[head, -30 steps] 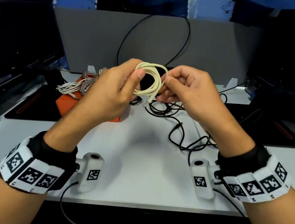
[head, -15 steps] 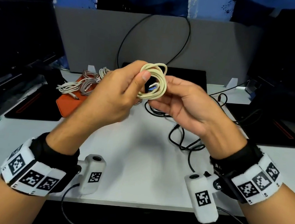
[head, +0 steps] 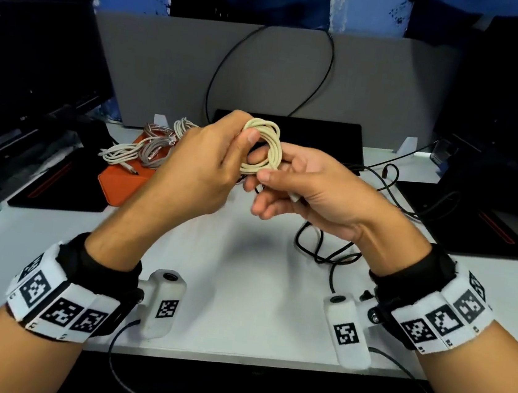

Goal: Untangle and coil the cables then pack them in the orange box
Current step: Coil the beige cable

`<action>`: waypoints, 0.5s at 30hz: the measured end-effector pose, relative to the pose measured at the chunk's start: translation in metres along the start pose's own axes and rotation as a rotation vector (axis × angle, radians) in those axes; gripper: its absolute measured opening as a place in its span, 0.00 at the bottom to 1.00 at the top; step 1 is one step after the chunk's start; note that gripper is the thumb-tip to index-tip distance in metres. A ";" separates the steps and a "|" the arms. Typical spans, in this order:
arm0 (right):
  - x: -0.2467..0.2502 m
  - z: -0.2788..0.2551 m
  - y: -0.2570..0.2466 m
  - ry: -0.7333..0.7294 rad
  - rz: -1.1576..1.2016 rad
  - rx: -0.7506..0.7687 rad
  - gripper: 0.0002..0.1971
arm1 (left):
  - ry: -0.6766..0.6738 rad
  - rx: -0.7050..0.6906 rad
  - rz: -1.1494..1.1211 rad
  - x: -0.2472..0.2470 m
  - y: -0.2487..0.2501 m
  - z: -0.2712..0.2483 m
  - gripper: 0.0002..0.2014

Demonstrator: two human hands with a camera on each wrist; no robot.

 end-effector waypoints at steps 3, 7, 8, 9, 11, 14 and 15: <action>0.007 0.001 -0.010 -0.008 -0.183 0.144 0.13 | 0.028 0.019 -0.093 0.002 -0.005 0.005 0.13; 0.014 0.007 -0.014 0.093 -0.212 0.246 0.15 | 0.037 0.283 -0.479 -0.013 -0.028 0.005 0.16; 0.014 0.008 -0.012 0.124 -0.191 0.240 0.15 | 0.036 0.341 -0.535 -0.018 -0.031 0.004 0.16; 0.016 0.010 -0.008 0.156 -0.166 0.222 0.15 | 0.026 0.373 -0.573 -0.021 -0.034 0.002 0.16; 0.017 0.012 -0.002 0.194 -0.096 0.177 0.15 | -0.029 0.355 -0.611 -0.021 -0.034 0.003 0.15; 0.023 0.013 0.001 0.229 -0.017 0.136 0.15 | -0.149 0.276 -0.580 -0.017 -0.030 0.005 0.14; 0.025 0.013 0.000 0.243 -0.019 0.125 0.14 | -0.197 0.264 -0.578 -0.016 -0.029 0.004 0.18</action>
Point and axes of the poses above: each hand's wrist, its own z-axis towards the middle knuckle, its own x-axis out of the back of the hand, y = z × x, the point moved 8 cm from there along z, towards the middle knuckle, and after that the axes turned 11 degrees about y, right-handed, at the moved point
